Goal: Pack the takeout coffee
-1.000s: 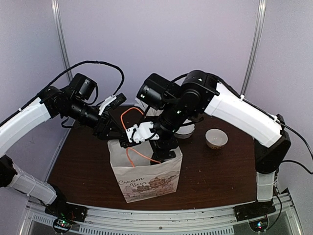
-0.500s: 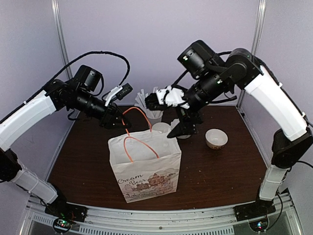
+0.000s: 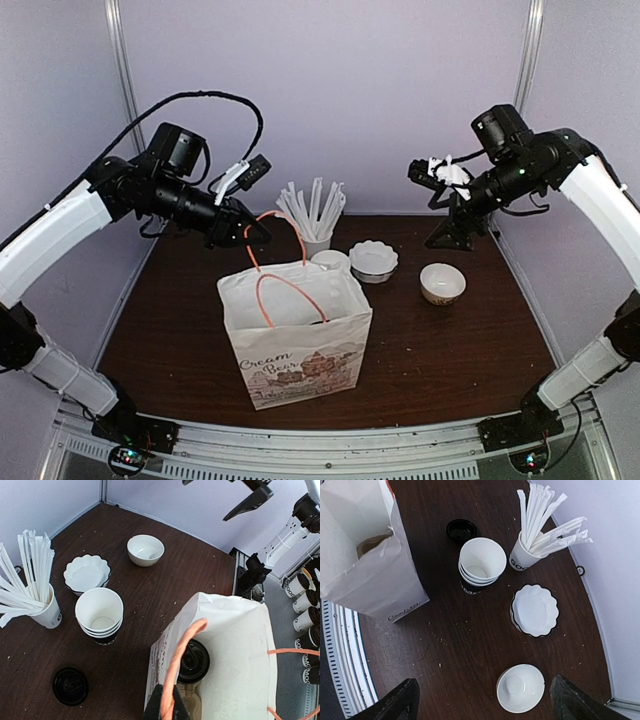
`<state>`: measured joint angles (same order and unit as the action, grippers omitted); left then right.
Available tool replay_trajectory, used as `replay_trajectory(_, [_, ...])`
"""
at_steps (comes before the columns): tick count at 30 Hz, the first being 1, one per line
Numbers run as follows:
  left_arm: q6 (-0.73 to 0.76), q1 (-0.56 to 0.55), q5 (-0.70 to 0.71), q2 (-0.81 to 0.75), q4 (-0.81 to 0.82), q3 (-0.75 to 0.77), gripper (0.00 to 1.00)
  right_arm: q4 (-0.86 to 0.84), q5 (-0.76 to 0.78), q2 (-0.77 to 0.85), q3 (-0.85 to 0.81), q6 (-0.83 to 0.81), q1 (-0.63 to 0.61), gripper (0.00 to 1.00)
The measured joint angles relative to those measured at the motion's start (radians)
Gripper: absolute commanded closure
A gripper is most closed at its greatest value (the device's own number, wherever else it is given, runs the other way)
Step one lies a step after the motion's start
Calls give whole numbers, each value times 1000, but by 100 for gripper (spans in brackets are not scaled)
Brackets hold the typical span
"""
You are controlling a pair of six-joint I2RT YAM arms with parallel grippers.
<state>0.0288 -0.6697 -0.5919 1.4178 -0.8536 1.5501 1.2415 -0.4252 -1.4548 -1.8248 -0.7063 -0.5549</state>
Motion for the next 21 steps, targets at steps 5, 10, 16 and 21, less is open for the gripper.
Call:
replay_trajectory(5, [4,-77,13,-35,-2,27,100,-37,-37,9,104,32,64,6])
replay_trajectory(10, [35,-168,67,-67,-5,48,100,-57,-68,-4,108,53,76,6])
replay_trajectory(16, [67,-166,84,-148,-8,-32,97,-58,-92,-60,94,61,77,7])
replay_trajectory(21, [59,-194,87,-202,-8,-117,76,-55,-95,-84,88,61,78,7])
